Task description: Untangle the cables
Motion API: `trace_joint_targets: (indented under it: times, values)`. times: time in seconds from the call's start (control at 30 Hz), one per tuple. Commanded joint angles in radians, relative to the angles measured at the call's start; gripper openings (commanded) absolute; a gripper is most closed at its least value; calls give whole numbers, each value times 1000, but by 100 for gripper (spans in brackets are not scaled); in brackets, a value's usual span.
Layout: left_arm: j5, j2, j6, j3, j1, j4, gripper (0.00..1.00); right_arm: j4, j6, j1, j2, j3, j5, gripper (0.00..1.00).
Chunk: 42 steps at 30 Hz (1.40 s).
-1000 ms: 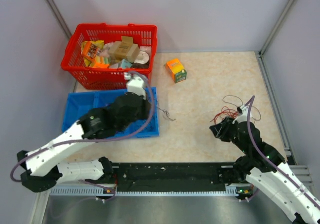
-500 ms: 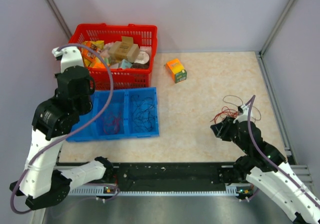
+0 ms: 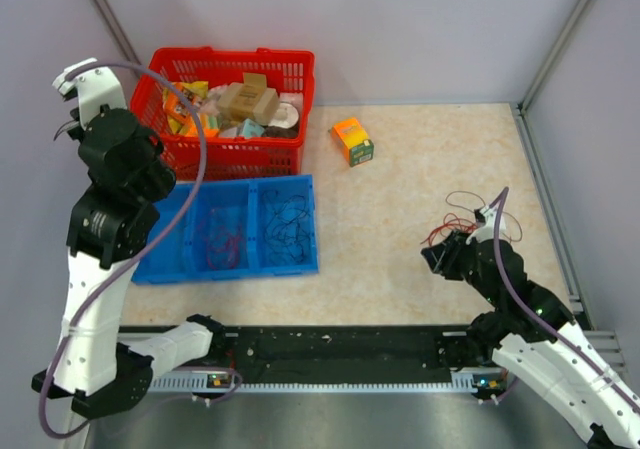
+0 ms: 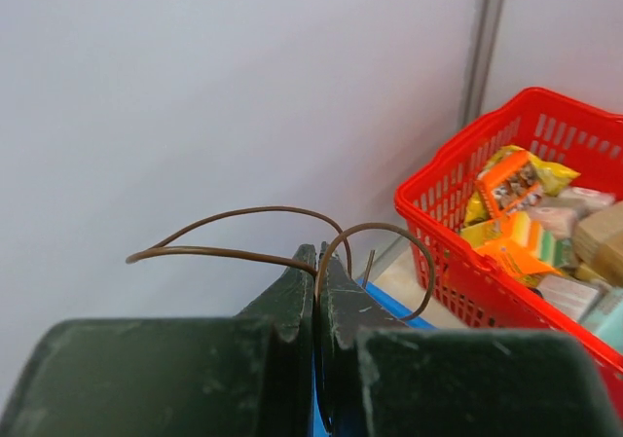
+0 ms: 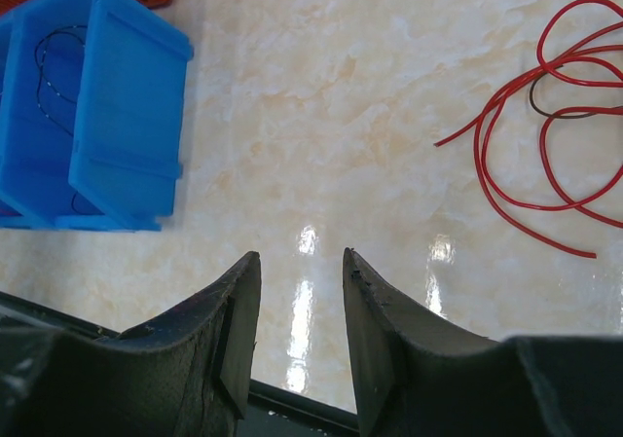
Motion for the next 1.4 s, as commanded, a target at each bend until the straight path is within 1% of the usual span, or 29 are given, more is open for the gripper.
trace_joint_targets:
  times: [0.0, 0.03, 0.1, 0.13, 0.2, 0.23, 0.33, 0.37, 0.43, 0.53, 0.57, 0.63, 0.77, 0.87, 0.97, 1.07, 1.1, 1.13, 1.2, 1.27, 1.33, 1.37]
  values:
    - [-15, 38, 41, -50, 90, 147, 0, 18, -22, 11, 7, 39, 2, 39]
    - [-29, 32, 69, -90, 104, 206, 0, 18, -22, 13, 11, 39, -1, 39]
    - [1, 15, 74, -196, 141, 280, 0, 18, -25, 10, 13, 39, -6, 39]
    - [32, 12, 10, -225, 158, 236, 0, 16, -27, 11, 13, 39, -10, 39]
    - [140, 15, -224, -264, 198, 80, 0, 16, -28, 13, 13, 39, -15, 39]
    - [183, 14, -298, -310, 224, 40, 0, 16, -28, 11, 11, 39, -18, 39]
    - [329, 3, -435, -487, 299, 9, 0, 16, -21, 11, 10, 36, -24, 39]
    - [389, -2, -489, -532, 322, -3, 0, 16, -21, 10, 8, 34, -23, 39]
    - [461, -9, -558, -612, 368, -12, 0, 16, -19, 11, 8, 31, -23, 39]
    - [506, -31, -600, -657, 406, 10, 0, 16, -18, 11, 8, 28, -30, 39]
    - [512, -37, -609, -655, 437, 11, 0, 16, -16, 10, 10, 28, -30, 39]
    - [517, -49, -620, -651, 452, 15, 0, 16, -16, 11, 16, 29, -29, 39]
    - [529, -66, -601, -611, 456, 34, 0, 18, -13, 10, 34, 34, -27, 39]
    - [547, -68, -624, -588, 465, 29, 0, 19, -9, 11, 43, 31, -30, 39]
    - [610, -56, -647, -603, 488, 40, 0, 21, -7, 11, 47, 29, -33, 39]
    - [700, -39, -699, -646, 559, 40, 0, 19, -2, 13, 44, 29, -44, 39]
    - [727, -36, -724, -667, 610, 40, 4, 19, 1, 11, 42, 29, -50, 39]
    - [748, -36, -751, -692, 641, 41, 16, 19, 4, 11, 40, 28, -53, 39]
    - [774, -40, -800, -722, 692, 32, 32, 19, 8, 11, 40, 26, -56, 39]
    - [806, -55, -824, -750, 698, 41, 55, 19, 14, 11, 40, 26, -59, 39]
    - [846, -81, -847, -782, 698, 47, 73, 19, 21, 11, 40, 23, -64, 39]
    - [865, -92, -857, -793, 698, 43, 80, 21, 22, 10, 42, 23, -64, 39]
